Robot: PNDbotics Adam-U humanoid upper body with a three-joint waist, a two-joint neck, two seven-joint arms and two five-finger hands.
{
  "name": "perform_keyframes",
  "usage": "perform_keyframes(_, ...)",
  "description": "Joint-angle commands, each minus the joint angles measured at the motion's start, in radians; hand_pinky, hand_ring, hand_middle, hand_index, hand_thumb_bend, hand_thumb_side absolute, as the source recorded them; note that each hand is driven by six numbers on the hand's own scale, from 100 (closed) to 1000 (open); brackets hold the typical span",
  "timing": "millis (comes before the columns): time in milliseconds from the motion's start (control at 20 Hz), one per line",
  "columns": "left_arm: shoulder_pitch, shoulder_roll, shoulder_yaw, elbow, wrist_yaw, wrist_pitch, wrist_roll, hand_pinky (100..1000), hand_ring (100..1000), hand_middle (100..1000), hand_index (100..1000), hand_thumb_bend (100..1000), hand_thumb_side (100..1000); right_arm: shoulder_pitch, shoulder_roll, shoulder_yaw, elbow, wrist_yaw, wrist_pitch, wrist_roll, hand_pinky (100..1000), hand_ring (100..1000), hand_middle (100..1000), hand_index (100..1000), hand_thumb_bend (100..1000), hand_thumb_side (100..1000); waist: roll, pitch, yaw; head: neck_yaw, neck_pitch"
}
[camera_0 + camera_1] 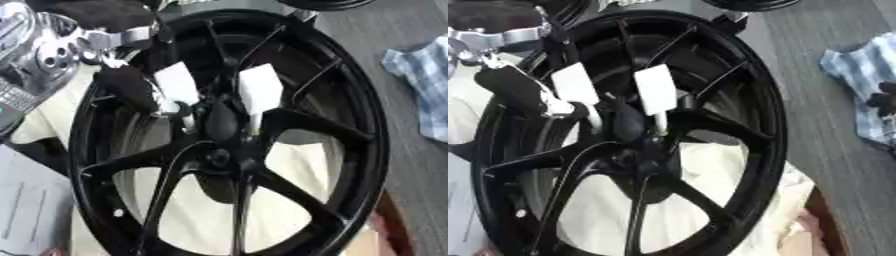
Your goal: Pull the pin out of the wheel hub.
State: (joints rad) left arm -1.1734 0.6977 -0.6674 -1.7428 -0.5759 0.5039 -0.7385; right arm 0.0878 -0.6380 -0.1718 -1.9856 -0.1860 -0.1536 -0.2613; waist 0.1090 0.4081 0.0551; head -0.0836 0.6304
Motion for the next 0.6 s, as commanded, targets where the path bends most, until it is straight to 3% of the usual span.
perform_keyframes(50, -0.025, 0.005, 0.009, -0.002, 0.009, 0.168, -0.168, 814, 696, 501, 685, 554, 479, -0.005, -0.027, -0.003, -0.014, 0.000, 0.004, 0.000, 981, 829, 611, 787, 100, 594, -0.004, -0.021, -0.003, 0.007, -0.009)
perform_keyframes(600, -0.031, -0.002, 0.003, -0.006, 0.016, 0.183, -0.168, 796, 666, 453, 626, 483, 395, -0.006, -0.022, -0.003, -0.014, 0.006, 0.010, -0.002, 982, 830, 611, 787, 100, 598, -0.004, -0.016, -0.006, 0.010, -0.011)
